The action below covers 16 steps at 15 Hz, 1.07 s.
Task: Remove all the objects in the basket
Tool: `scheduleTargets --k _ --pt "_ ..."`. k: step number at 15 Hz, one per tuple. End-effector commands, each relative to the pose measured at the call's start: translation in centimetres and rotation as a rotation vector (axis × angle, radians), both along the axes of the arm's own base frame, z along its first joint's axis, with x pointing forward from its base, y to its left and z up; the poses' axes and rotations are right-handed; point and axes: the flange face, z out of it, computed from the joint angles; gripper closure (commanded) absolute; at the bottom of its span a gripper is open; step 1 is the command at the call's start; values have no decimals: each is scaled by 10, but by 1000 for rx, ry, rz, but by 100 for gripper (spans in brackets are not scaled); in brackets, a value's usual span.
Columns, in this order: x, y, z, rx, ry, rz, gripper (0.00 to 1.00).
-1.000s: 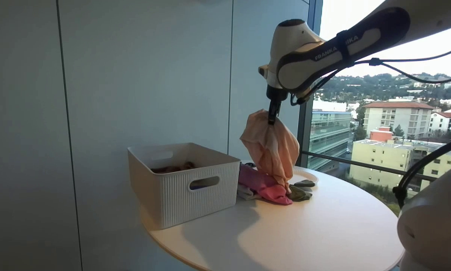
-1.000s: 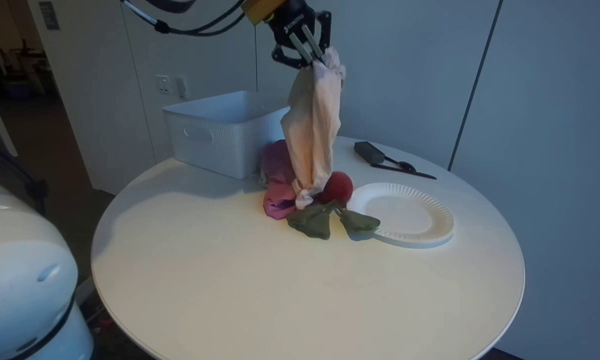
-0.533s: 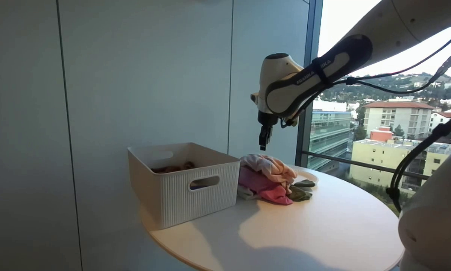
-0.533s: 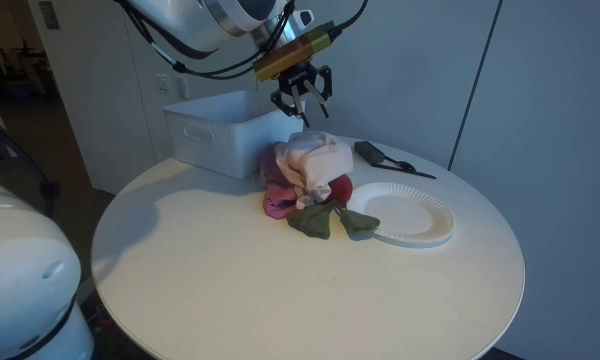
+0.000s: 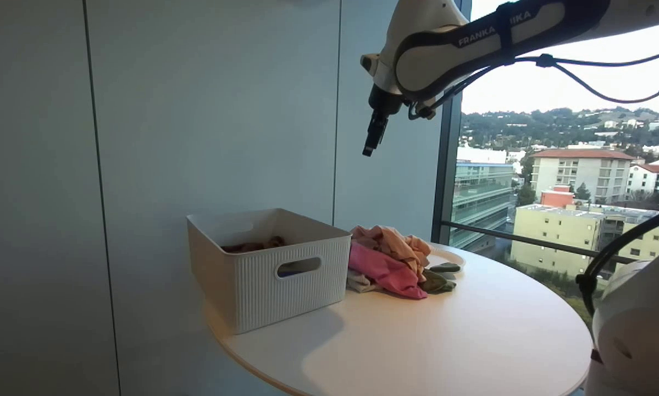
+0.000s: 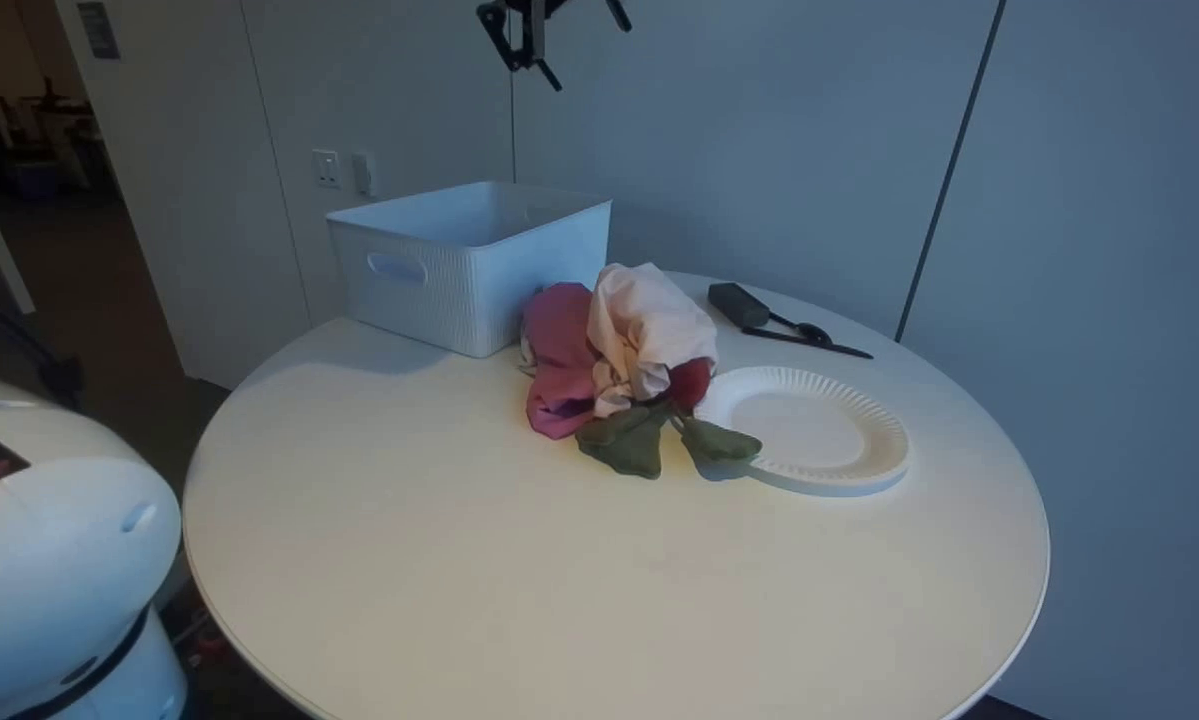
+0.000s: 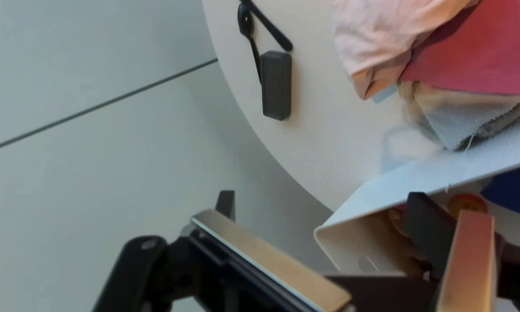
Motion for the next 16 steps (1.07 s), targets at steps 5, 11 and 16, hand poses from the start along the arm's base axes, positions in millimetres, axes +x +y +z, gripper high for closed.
scheduleTargets --k 5,11,16 --pt "88 94 -8 62 131 382 0" --pt "183 123 -85 -57 317 495 0" --pt "233 137 -118 -36 348 657 0"
